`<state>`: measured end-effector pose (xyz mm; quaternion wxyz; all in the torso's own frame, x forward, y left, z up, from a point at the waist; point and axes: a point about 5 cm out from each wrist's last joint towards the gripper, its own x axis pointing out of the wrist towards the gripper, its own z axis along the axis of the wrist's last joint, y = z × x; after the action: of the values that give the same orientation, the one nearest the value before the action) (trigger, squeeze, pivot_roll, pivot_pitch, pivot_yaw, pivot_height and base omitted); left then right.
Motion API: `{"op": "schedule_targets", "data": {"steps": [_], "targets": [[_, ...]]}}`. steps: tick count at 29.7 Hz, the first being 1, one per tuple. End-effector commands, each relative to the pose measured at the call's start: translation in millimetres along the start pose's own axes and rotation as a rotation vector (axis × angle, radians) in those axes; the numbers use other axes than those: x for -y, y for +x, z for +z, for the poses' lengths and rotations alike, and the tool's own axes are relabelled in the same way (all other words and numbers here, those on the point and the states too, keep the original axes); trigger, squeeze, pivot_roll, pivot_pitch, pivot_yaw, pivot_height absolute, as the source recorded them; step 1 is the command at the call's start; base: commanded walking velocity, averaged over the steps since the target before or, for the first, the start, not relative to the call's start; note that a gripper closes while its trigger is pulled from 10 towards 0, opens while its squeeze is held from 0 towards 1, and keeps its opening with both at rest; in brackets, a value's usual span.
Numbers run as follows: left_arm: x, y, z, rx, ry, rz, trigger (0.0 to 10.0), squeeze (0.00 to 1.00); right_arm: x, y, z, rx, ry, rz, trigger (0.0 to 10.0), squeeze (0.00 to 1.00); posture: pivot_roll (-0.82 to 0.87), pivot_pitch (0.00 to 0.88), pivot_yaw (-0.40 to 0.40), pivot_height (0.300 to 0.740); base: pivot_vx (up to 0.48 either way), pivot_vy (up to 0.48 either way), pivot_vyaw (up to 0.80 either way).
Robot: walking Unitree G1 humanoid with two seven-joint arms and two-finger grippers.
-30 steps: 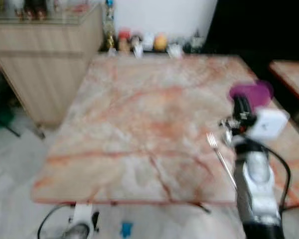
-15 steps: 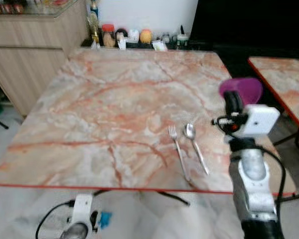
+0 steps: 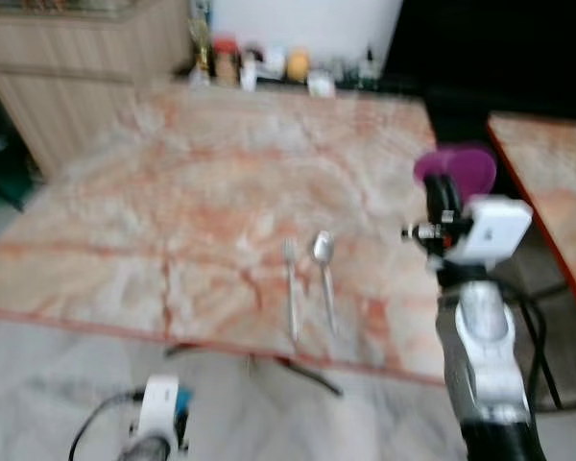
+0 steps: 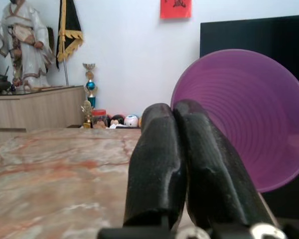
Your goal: Setting the table
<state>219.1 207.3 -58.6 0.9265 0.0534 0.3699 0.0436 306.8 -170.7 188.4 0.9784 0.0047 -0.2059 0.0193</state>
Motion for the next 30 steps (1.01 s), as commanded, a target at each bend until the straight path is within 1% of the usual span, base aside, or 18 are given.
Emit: {"op": "schedule_targets", "data": {"steps": [1, 14, 30], "targets": [[4.4, -0.5, -3.0, -0.015, -0.004, -0.011, 10.0, 0.0, 8.1, -0.8, -0.1, -0.005, -0.007, -0.028, 10.0, 0.0, 0.0, 0.045, -0.014, 0.74, 0.0, -0.368, 0.0], [4.8, -0.9, -5.1, -0.022, -0.005, -0.013, 10.0, 0.0, 11.4, -0.5, 0.2, -0.008, 0.001, -0.043, 10.0, 0.0, -0.01, 0.043, -0.013, 0.74, 0.0, -0.371, 0.0], [4.7, -1.1, -6.0, -0.026, -0.003, -0.014, 10.0, 0.0, 10.0, 0.5, -0.3, -0.006, 0.001, -0.045, 10.0, 0.0, -0.02, 0.028, -0.015, 0.74, 0.0, -0.37, 0.0]]}}
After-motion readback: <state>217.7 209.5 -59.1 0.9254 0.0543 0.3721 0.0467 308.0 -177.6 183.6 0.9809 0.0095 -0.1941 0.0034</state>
